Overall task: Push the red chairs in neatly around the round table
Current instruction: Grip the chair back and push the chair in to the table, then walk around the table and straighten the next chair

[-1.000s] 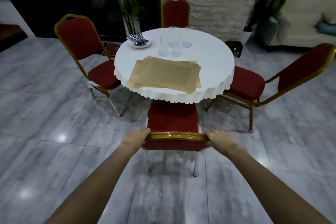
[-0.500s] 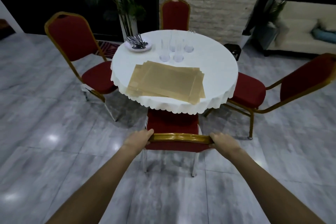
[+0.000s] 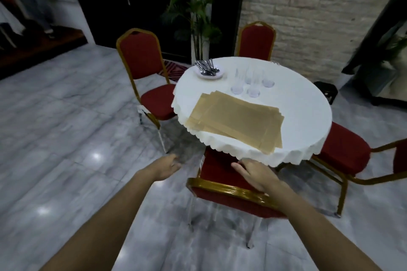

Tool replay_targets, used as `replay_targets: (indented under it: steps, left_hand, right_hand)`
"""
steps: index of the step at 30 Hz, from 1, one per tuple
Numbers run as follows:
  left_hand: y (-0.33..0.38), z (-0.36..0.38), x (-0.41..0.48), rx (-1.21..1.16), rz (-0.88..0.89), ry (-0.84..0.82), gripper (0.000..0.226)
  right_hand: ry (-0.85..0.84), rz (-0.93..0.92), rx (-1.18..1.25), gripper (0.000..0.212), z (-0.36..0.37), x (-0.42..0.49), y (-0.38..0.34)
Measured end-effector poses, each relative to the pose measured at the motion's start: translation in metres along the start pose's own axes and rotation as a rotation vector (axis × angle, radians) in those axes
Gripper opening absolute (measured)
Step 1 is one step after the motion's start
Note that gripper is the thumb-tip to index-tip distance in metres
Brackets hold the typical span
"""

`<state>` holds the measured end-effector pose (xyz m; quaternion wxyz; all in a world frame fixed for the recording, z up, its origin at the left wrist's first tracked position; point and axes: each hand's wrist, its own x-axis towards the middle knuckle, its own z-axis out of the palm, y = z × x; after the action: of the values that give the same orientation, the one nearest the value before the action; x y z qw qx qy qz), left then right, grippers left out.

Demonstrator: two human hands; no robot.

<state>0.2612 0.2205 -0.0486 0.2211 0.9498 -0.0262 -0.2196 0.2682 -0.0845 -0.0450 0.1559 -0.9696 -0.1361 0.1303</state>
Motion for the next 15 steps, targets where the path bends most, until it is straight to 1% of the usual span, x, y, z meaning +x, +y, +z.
replay_targets:
  steps: [2, 6, 9, 10, 15]
  left_hand:
    - [-0.022, -0.021, -0.004, 0.007, -0.040, 0.082, 0.047]
    - [-0.076, -0.068, -0.006, 0.051, -0.174, 0.191, 0.056]
    - [-0.135, -0.110, -0.007, 0.104, -0.265, 0.244, 0.059]
    - [-0.165, -0.130, -0.009, 0.116, -0.296, 0.273, 0.059]
    - [-0.274, -0.203, -0.010, 0.175, -0.389, 0.258, 0.060]
  right_hand:
    - [-0.026, -0.067, -0.020, 0.060, 0.000, 0.044, -0.044]
    - [-0.071, -0.196, -0.043, 0.052, 0.004, 0.123, -0.135]
    - [-0.122, -0.290, -0.053, 0.049, 0.012, 0.177, -0.219]
    - [-0.132, -0.322, -0.046, 0.050, 0.016, 0.200, -0.255]
    - [-0.167, -0.394, 0.006, 0.053, 0.030, 0.274, -0.370]
